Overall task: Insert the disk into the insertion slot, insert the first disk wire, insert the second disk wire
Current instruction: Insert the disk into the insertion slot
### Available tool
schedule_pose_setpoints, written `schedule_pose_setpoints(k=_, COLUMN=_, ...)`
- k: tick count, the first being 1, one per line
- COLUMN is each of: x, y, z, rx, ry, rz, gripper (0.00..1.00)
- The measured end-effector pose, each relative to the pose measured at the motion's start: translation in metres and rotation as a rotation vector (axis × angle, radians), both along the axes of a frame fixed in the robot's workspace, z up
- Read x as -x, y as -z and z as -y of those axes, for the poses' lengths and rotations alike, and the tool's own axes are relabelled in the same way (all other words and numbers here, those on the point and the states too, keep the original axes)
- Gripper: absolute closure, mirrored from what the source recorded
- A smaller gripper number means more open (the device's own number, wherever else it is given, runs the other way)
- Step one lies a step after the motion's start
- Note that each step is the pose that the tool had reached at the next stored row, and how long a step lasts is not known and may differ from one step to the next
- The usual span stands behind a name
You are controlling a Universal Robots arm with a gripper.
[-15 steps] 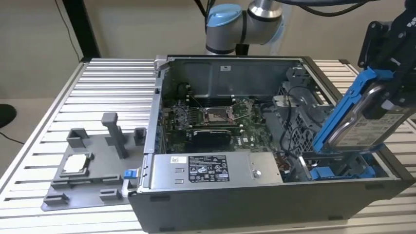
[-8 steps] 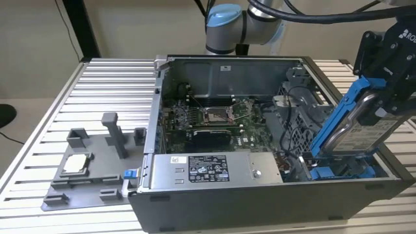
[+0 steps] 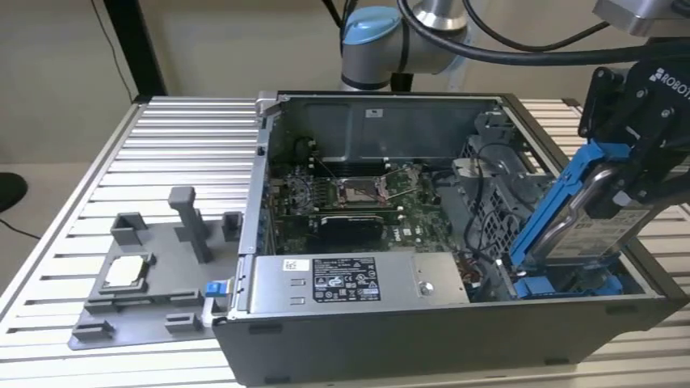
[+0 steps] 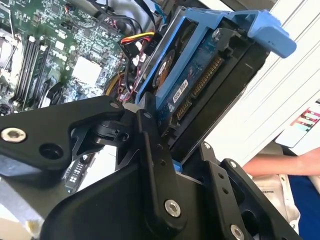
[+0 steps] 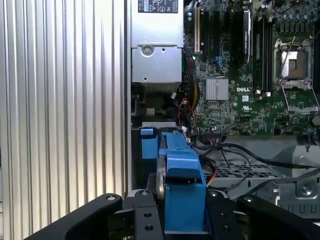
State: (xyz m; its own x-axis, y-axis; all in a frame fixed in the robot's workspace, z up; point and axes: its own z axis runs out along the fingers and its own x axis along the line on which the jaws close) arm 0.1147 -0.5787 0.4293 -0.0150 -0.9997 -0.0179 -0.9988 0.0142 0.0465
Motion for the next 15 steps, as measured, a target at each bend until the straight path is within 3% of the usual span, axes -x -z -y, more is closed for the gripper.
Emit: schedule_pose_setpoints(k=15, x=0.0036, y=0.0265, z=0.0, rx=-0.0017, ry=0.0, rz=0.0, gripper=1.0)
